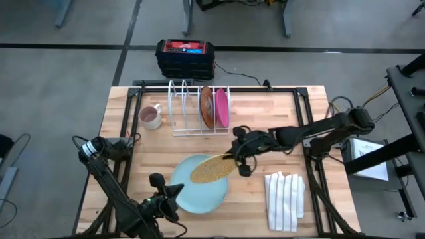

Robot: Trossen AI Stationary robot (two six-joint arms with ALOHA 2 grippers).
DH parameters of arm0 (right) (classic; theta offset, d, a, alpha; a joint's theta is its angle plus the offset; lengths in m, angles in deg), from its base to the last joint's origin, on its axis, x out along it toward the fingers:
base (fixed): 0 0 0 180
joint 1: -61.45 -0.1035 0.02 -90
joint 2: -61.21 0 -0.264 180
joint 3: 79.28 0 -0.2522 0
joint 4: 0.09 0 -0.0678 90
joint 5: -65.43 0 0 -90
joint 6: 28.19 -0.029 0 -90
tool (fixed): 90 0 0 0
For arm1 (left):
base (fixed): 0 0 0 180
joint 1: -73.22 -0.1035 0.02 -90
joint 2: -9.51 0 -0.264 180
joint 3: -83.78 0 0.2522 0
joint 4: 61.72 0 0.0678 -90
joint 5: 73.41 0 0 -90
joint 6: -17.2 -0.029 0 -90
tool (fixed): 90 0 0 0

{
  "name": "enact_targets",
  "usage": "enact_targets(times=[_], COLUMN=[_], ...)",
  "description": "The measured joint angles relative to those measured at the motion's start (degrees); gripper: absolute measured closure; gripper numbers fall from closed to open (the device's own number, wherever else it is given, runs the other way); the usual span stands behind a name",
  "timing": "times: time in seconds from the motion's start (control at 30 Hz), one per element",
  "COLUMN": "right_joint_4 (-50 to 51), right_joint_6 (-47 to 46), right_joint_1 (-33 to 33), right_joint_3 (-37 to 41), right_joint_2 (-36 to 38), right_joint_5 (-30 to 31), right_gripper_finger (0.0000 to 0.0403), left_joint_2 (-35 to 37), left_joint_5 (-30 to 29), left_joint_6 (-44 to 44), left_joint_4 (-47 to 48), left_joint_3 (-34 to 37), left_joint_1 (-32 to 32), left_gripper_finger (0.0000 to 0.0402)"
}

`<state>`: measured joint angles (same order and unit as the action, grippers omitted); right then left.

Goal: Sort dishes
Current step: Put the yellow patterned plate into the dish rack

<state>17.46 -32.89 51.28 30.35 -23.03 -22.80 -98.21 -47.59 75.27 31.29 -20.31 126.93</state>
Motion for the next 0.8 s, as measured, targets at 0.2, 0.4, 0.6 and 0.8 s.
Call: enact_targets(times=[0.2, 0.4, 0.6, 0.8], right_joint_4=[3.6, 13.03, 25.99, 35.24], right_joint_6=[12.77, 22.14, 32.43, 51.49], right_joint_1=[-0.11, 0.06, 2.43, 6.99], right_joint_3=[0.0, -7.36, -20.67, -30.51], right_joint_2=[7.25, 11.99, 10.69, 7.06], right_joint_5=[-0.07, 5.46, 9.34, 8.47], right_gripper_finger=[0.0403, 0.0403, 0.0403, 0.0403], left_joint_2=[0.05, 1.26, 2.49, 3.99], left_joint_5=[-0.66, -1.54, -2.16, -0.55], left_joint_6=[-0.64, -6.75, -8.13, -15.21], left_joint_4=[10.59, 10.79, 10.79, 10.85], left_joint_3=[-3.08, -2.19, -1.79, -1.77], left_joint_1=[0.05, 0.04, 0.01, -0.1], left_gripper_finger=[0.0401, 0.0401, 0.0401, 0.0401])
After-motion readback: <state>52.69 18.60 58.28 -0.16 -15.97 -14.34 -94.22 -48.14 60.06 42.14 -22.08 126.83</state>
